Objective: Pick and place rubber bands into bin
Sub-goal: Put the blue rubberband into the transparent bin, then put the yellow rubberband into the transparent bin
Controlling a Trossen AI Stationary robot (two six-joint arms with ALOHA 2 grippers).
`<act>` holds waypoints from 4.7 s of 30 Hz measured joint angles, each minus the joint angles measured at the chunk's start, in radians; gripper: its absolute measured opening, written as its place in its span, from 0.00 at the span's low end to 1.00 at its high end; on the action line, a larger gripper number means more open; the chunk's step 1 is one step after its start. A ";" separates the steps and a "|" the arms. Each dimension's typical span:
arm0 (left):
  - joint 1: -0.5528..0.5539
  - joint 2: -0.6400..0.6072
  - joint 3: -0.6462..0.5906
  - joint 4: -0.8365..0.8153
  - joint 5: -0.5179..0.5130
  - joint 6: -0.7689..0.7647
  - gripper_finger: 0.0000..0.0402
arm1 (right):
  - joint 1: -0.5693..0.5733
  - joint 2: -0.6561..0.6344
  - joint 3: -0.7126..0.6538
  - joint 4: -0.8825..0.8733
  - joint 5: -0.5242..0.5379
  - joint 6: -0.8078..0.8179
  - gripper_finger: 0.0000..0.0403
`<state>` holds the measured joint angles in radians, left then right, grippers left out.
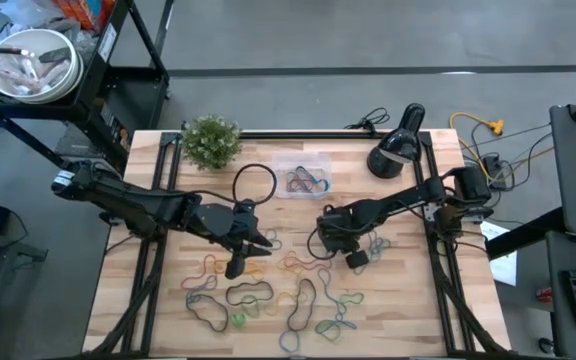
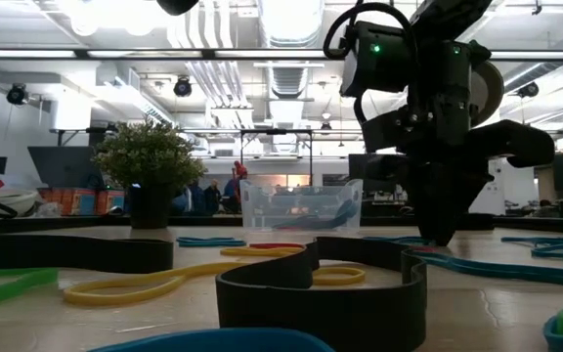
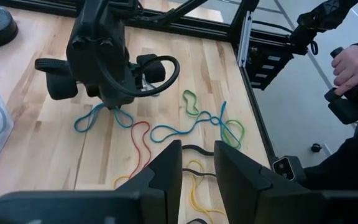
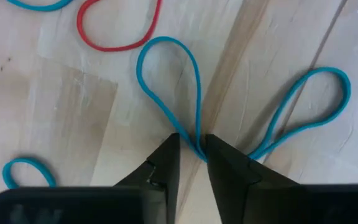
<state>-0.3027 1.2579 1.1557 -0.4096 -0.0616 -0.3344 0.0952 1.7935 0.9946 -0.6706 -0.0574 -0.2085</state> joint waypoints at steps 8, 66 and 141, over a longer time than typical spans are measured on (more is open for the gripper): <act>-0.001 0.000 0.000 0.000 0.000 0.000 0.19 | 0.000 0.002 -0.003 -0.009 0.000 0.034 0.07; -0.001 0.000 0.002 0.007 0.000 0.006 0.19 | -0.103 -0.208 0.422 -0.057 0.361 0.041 0.02; -0.001 0.000 0.000 -0.168 -0.043 -0.029 0.19 | -0.398 -0.091 0.329 0.198 0.062 0.067 0.30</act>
<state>-0.3040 1.2575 1.1553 -0.5775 -0.1047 -0.3636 -0.3032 1.7025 1.3231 -0.4724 0.0050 -0.1416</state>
